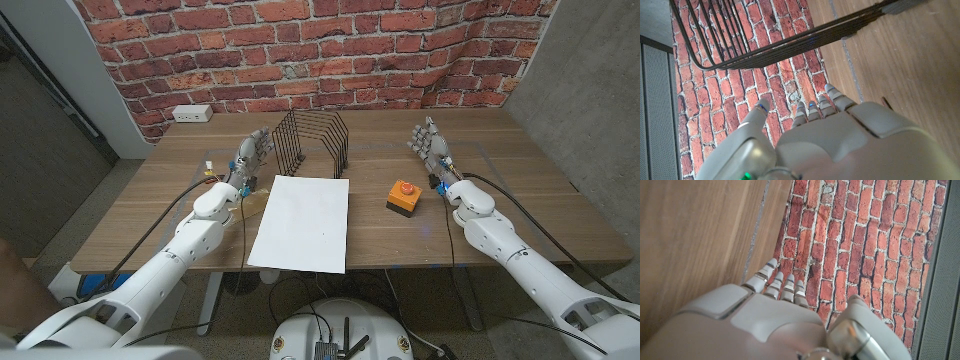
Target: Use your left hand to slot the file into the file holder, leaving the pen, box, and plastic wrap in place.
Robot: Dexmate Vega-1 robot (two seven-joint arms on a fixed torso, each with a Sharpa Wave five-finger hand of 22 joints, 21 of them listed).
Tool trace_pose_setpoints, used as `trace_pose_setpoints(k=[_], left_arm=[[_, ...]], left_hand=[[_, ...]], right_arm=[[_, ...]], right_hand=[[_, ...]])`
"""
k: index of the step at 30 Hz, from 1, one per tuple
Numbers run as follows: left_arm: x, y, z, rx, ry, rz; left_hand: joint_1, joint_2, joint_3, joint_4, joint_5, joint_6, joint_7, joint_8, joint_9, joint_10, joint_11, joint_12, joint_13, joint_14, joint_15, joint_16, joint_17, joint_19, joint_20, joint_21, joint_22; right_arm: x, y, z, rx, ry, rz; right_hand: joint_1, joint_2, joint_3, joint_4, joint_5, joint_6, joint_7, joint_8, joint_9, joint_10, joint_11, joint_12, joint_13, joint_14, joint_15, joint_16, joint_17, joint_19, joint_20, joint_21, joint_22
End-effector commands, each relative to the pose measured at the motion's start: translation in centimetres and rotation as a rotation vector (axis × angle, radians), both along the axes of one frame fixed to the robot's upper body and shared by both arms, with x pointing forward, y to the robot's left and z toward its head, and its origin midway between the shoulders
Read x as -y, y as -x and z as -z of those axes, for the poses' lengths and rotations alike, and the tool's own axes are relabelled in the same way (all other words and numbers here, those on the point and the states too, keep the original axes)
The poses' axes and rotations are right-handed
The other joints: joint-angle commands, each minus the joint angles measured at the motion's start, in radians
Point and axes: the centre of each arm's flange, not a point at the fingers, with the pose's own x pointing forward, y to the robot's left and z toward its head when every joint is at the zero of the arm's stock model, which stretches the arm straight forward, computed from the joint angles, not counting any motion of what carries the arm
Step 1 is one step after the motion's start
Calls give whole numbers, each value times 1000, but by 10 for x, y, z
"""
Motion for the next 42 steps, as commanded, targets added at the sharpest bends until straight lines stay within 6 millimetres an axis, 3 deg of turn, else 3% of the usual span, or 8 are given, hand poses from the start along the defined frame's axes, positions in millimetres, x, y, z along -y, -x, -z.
trace_pose_setpoints(k=[1,31,36,42], left_arm=[[-3,4,3,-13,-10,-11],[-17,43,-3,-52,-74,-82],[-18,50,-7,-76,-97,-73],[-19,61,-11,-126,-128,-70]], left_hand=[[8,39,7,-3,4,-1,-10,3,3,-6,-4,7,4,-5,-2,5,3,9,-40,4,4],[12,33,15,-25,1,-7,-8,-2,3,-8,-3,4,4,-4,-2,2,2,-7,-35,-2,4],[14,31,16,-30,1,-7,-8,-2,3,-8,-4,4,4,-4,-3,2,2,-8,-35,-2,4],[17,25,15,-40,-1,-10,-10,-3,3,-8,-6,4,4,-1,-6,2,1,-5,-37,-1,4]], right_arm=[[1,1,2,15,-10,6],[5,6,0,26,6,20],[6,4,2,28,9,27],[11,3,3,26,5,33]], right_hand=[[0,39,8,-3,6,9,-2,6,1,10,1,6,1,-10,-2,6,1,6,-1,2,2],[7,39,19,-8,10,10,-5,3,1,4,-3,3,-2,-31,-9,-2,-18,-7,-8,0,2],[12,39,26,-13,11,22,-9,6,0,14,-17,6,-4,-27,-44,1,-29,0,-27,3,1],[14,39,29,-15,12,27,-9,7,0,17,-25,6,-4,-26,-44,1,-32,1,-32,3,1]])
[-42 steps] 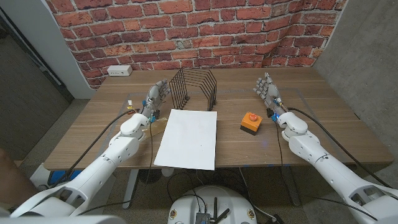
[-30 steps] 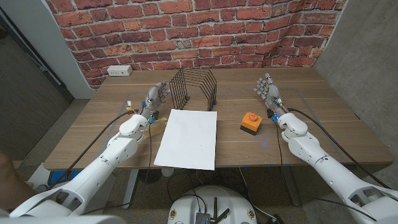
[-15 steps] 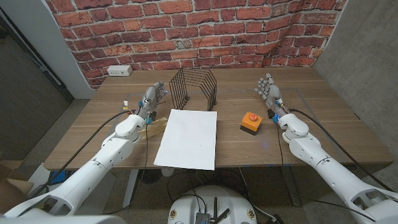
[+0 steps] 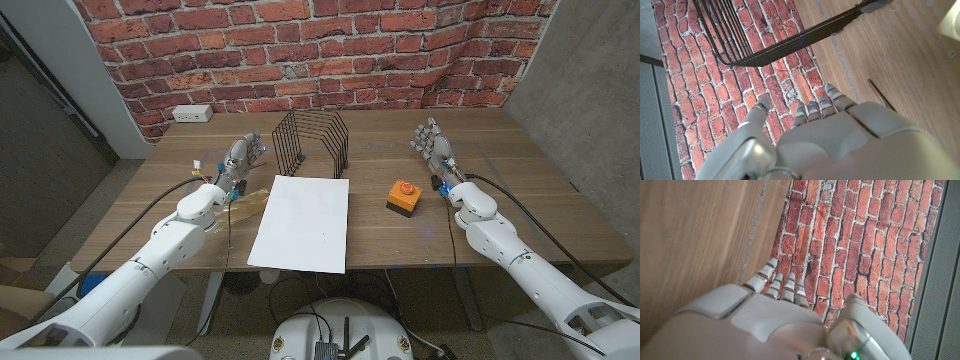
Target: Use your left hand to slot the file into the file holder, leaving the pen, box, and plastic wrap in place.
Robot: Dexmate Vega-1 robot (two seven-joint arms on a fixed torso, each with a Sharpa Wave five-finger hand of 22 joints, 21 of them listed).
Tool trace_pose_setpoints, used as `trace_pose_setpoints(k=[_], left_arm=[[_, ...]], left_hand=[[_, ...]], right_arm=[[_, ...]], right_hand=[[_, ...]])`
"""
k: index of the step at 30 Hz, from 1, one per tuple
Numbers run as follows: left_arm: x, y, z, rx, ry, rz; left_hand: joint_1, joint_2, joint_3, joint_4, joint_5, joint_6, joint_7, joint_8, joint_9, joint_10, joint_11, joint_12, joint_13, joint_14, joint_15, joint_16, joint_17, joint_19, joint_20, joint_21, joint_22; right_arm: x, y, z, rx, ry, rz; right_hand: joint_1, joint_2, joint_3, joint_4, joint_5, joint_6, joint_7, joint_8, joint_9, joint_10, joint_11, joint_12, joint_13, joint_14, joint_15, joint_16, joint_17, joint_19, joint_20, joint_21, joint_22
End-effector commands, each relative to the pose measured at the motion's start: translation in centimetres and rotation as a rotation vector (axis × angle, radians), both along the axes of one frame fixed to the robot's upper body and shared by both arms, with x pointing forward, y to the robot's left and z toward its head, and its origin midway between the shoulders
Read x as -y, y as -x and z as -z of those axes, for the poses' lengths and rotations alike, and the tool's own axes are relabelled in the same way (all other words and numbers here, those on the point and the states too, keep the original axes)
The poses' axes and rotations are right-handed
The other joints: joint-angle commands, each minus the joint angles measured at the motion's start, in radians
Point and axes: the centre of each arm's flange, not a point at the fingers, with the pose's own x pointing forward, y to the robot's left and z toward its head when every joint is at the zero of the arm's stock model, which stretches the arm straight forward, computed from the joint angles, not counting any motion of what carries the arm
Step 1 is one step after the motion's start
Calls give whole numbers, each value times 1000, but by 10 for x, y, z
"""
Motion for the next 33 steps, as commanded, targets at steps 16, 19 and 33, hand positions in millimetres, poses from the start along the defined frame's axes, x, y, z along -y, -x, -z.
trace_pose_setpoints(k=[16,19,33], left_arm=[[-4,43,-18,-112,-127,-35],[-6,50,-20,-128,-162,-39],[-12,79,-18,-206,-193,-84]], left_hand=[[33,9,3,-53,-4,11,-5,3,3,20,-5,12,4,22,-3,8,1,5,-36,-1,2],[40,9,5,-65,-4,24,-12,6,3,28,-5,13,4,33,1,9,1,12,-35,1,2],[66,7,12,-100,-2,22,0,0,3,41,25,11,4,53,17,8,1,18,-39,-2,0]], right_arm=[[15,-9,2,-18,-6,0],[17,-9,2,-21,-5,-3],[21,-12,2,-27,-2,-9]], right_hand=[[9,32,16,-4,4,10,2,1,3,-2,-5,3,1,-3,-7,0,-10,1,-25,2,1],[9,32,16,-4,4,11,2,1,3,-2,-5,3,1,-3,-7,1,-11,1,-24,2,1],[9,34,21,-4,4,12,3,1,3,-1,-7,3,1,0,-5,3,-17,3,-22,3,1]])
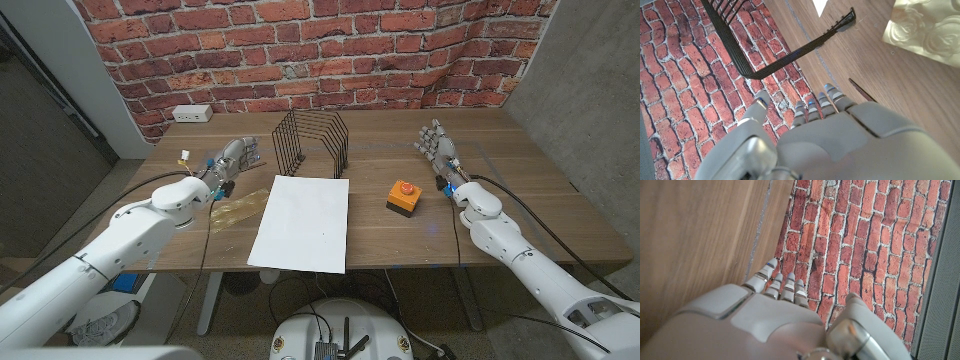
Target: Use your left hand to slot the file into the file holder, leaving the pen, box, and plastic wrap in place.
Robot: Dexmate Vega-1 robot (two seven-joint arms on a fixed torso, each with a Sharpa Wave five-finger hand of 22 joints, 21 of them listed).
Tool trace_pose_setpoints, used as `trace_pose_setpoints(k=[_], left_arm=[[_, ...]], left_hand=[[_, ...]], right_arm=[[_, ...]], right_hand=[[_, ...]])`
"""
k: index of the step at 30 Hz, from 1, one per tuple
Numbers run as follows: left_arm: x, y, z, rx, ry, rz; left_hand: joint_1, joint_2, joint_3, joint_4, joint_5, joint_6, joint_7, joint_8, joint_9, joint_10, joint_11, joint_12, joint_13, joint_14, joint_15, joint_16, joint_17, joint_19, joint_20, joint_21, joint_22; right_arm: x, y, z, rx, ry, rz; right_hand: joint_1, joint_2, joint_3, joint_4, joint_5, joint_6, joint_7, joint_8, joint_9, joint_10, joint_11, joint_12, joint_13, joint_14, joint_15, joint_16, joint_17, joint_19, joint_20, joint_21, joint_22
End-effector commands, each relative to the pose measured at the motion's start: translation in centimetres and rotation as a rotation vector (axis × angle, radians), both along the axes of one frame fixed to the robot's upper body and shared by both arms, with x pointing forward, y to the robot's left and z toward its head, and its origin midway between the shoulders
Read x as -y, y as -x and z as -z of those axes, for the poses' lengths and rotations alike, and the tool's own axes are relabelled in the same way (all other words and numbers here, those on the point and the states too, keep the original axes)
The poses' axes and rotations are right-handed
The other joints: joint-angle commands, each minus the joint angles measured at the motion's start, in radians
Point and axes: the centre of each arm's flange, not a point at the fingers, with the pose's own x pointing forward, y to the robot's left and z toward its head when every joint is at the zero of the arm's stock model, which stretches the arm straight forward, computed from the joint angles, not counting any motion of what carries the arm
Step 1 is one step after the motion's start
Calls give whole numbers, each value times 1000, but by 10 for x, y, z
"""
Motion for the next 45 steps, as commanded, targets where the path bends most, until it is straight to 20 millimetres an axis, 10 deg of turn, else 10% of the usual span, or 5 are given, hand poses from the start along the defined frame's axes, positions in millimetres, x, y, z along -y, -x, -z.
trace_pose_setpoints(k=[1,8,23,45], left_arm=[[-2,25,-1,-55,-44,-26],[-4,33,-3,-121,-8,-9],[-11,42,-14,-275,-112,-54],[-4,43,-8,-421,-37,-8]], left_hand=[[14,-1,4,-14,-1,-1,14,-1,3,2,7,0,4,8,6,4,3,10,-49,-2,3],[35,-6,8,-32,1,6,-23,3,3,13,-10,0,4,26,-8,5,3,30,-53,3,3],[100,-47,12,-49,2,56,17,19,4,77,-15,6,5,103,-16,11,3,123,-46,17,4],[235,-121,-16,-44,3,172,181,16,4,214,79,3,5,284,31,11,2,315,14,19,2]], right_arm=[[4,-2,-1,-4,2,-8],[2,-3,0,-8,5,-16],[-2,-6,-1,-15,2,-17],[-3,-10,0,5,2,-18]], right_hand=[[9,34,9,-1,4,9,0,1,3,-1,-7,3,1,1,-4,3,0,3,-21,3,1],[9,34,11,-1,3,10,-1,1,3,1,-7,3,0,3,-5,4,-3,6,-21,4,1],[11,36,18,-2,3,13,-1,0,3,3,-10,3,0,8,-7,7,-10,10,-22,5,1],[11,39,27,-1,1,21,1,1,3,9,-8,4,0,18,-9,11,-19,19,-23,7,1]])
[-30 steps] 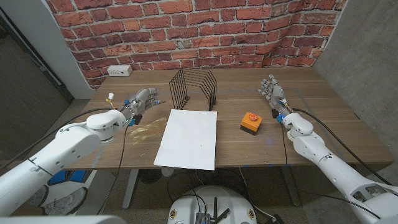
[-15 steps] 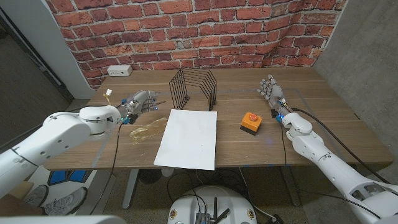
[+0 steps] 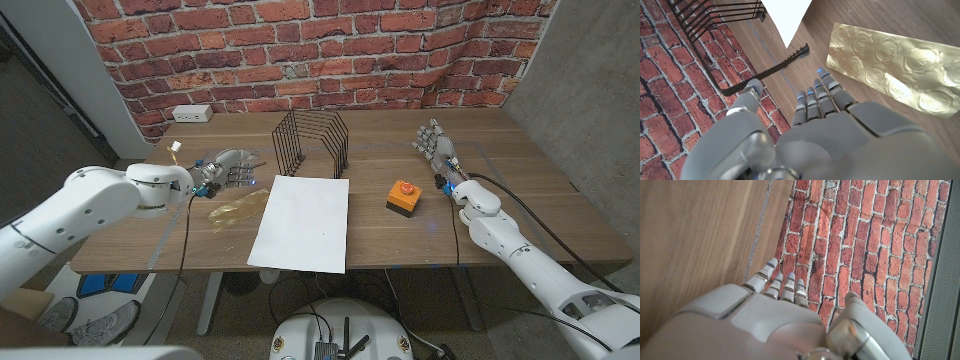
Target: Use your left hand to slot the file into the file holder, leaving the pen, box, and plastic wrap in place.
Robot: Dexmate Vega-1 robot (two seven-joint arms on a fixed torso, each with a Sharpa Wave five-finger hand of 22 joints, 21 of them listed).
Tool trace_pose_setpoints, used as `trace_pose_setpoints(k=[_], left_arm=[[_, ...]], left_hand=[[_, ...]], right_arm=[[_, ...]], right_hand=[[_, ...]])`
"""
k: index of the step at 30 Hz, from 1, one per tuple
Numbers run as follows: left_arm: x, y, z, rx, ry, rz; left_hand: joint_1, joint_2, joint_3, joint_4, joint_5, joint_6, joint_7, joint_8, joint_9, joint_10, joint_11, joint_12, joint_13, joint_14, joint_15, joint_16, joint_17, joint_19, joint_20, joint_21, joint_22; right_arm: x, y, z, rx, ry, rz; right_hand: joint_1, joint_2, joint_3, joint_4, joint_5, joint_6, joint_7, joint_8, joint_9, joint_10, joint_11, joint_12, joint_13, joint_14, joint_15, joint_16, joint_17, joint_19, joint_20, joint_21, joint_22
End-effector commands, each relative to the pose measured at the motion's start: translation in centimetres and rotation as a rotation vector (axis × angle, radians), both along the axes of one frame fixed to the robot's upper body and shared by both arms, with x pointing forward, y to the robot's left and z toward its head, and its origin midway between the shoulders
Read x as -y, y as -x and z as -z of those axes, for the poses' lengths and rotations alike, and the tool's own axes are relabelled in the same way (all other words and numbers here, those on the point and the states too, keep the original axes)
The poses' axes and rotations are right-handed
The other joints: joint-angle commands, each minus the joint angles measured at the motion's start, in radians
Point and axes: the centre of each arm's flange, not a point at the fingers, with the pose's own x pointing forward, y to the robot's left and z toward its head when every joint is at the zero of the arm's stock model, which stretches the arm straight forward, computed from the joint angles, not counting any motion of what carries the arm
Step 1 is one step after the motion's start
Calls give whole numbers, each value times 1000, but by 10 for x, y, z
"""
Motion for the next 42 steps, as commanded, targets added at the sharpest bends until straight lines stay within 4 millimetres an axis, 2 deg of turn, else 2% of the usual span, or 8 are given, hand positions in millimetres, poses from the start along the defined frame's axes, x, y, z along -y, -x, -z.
trace_pose_setpoints(k=[1,4,6,15,21,27,42], left_arm=[[4,0,5,-88,43,32],[5,-2,8,-106,74,47],[8,-4,13,-130,100,67],[11,-3,17,-195,116,82],[9,3,20,-233,140,77],[8,7,25,-259,177,72],[6,8,35,-311,254,92]], left_hand=[[19,-1,-5,2,3,9,14,1,5,14,7,-1,5,10,2,3,2,14,6,2,2],[24,-5,-7,3,3,16,16,2,5,25,13,1,5,17,7,3,2,24,8,2,2],[35,-11,-11,3,3,33,31,4,5,35,28,1,5,25,17,1,2,37,17,0,2],[67,-19,-14,2,8,68,53,6,6,60,62,1,6,48,41,2,3,65,42,-4,2],[87,-23,-15,2,10,89,60,7,6,80,65,4,7,65,46,3,3,85,50,-3,2],[128,-33,-17,0,15,116,75,5,7,111,79,5,8,117,43,9,3,128,60,0,3],[242,-78,-44,3,9,214,83,6,8,223,74,9,7,236,16,13,4,243,46,4,4]], right_arm=[[-1,-3,4,6,-7,1],[0,-3,4,5,-7,3],[1,-4,4,4,-6,6],[3,-7,1,9,-7,5],[4,-10,1,7,-18,1],[4,-12,-1,8,-11,0],[2,-15,0,-3,-8,2]], right_hand=[[5,34,10,0,1,11,1,1,3,3,-1,4,0,9,-6,7,-2,14,-17,7,2],[5,34,11,1,1,12,1,1,3,4,-1,4,0,10,-6,8,-2,15,-17,7,2],[5,33,11,1,0,12,1,1,3,4,-1,4,0,11,-5,8,-3,15,-16,7,1],[3,32,12,2,-1,13,3,1,3,5,3,4,0,13,-1,9,-5,18,-12,7,1],[1,31,13,2,-1,14,4,1,3,5,5,4,0,14,1,10,-7,18,-11,6,2],[0,31,14,3,-2,15,4,1,3,7,4,4,0,16,4,11,-8,20,-8,7,2],[-4,30,16,5,-3,16,5,0,3,7,2,3,0,16,4,11,-11,21,-4,6,2]])
